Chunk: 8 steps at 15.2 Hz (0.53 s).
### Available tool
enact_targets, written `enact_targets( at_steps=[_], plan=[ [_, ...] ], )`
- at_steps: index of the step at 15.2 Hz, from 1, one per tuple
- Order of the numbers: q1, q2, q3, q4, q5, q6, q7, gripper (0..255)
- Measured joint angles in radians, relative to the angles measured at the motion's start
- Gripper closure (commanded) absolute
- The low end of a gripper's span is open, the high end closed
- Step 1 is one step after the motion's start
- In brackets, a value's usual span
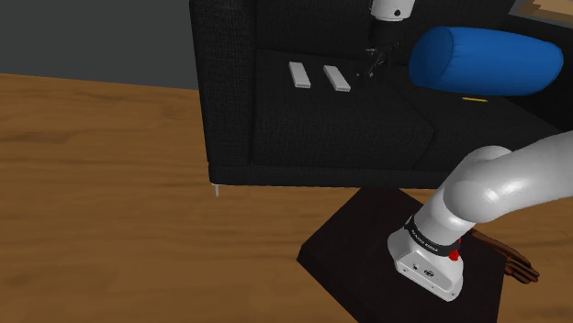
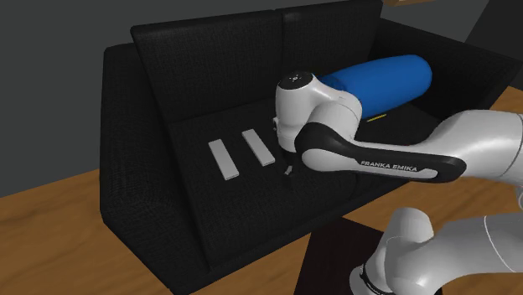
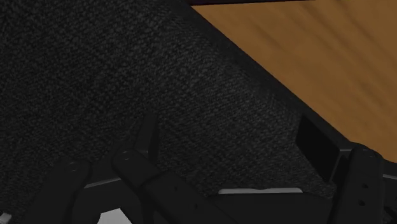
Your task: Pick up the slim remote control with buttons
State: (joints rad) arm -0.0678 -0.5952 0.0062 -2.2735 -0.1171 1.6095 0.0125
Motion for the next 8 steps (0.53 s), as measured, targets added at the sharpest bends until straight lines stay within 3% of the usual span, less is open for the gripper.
enact_targets(
  at_steps=[8],
  plan=[
    [-0.057, 0.266, -0.051, 0.178, 0.013, 0.12, 0.072, 0]
  ],
)
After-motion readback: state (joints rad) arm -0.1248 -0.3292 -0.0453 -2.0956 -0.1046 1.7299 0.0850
